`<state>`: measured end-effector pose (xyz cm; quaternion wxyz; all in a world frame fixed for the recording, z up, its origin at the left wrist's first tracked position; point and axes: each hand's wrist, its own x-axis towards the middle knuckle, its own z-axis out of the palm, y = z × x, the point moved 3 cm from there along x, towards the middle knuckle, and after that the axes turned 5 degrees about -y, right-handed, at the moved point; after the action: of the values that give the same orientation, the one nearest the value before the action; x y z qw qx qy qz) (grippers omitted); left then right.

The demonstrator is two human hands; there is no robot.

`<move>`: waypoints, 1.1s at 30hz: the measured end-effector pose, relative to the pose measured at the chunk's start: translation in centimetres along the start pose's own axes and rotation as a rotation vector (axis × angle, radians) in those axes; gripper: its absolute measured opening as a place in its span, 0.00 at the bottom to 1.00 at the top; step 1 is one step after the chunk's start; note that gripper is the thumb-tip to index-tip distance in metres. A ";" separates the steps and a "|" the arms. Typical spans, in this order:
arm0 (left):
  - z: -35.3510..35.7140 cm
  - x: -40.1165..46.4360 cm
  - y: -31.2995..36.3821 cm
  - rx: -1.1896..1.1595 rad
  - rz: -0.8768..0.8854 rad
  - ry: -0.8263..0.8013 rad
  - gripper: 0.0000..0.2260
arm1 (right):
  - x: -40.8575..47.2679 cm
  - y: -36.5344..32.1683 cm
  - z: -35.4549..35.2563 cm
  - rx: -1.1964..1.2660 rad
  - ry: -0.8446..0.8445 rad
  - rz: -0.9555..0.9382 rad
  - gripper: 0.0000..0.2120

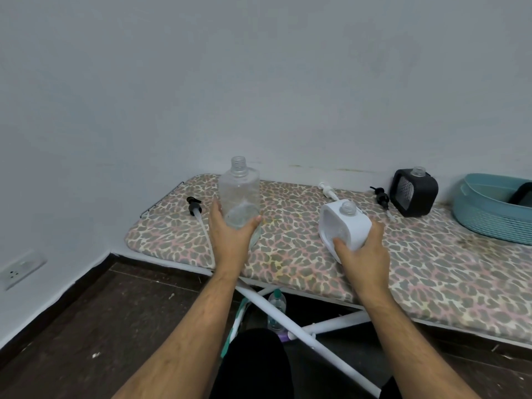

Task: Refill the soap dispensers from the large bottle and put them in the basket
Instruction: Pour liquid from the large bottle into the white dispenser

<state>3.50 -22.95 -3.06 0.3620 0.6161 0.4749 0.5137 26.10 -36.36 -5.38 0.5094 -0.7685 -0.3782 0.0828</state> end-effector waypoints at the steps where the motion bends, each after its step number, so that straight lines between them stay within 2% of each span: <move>1: 0.2 0.1 -0.1 -0.032 -0.012 -0.028 0.44 | 0.0 0.0 0.0 0.000 0.000 0.002 0.32; 7: 0.3 0.0 -0.4 -0.025 -0.033 -0.057 0.37 | 0.0 0.0 0.0 0.006 -0.009 0.001 0.33; 14: 1.1 -0.4 1.0 0.132 0.050 -0.131 0.30 | -0.3 -0.4 -0.3 0.017 0.003 -0.005 0.33; 21: 2.9 -1.9 4.2 0.452 0.290 -0.273 0.26 | -0.2 -0.1 -1.6 -0.019 0.031 0.039 0.37; 26: 3.9 -2.0 5.3 0.576 0.430 -0.276 0.19 | -0.3 0.6 -3.1 -0.067 0.054 0.029 0.33; 33: 4.8 -1.4 6.0 0.785 0.608 -0.248 0.27 | -0.7 1.0 -2.9 -0.093 0.072 0.026 0.28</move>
<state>9.47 -25.85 1.12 -0.0089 0.8722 0.3850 0.3018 27.61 -39.06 -5.06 0.4854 -0.7988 -0.3528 0.0440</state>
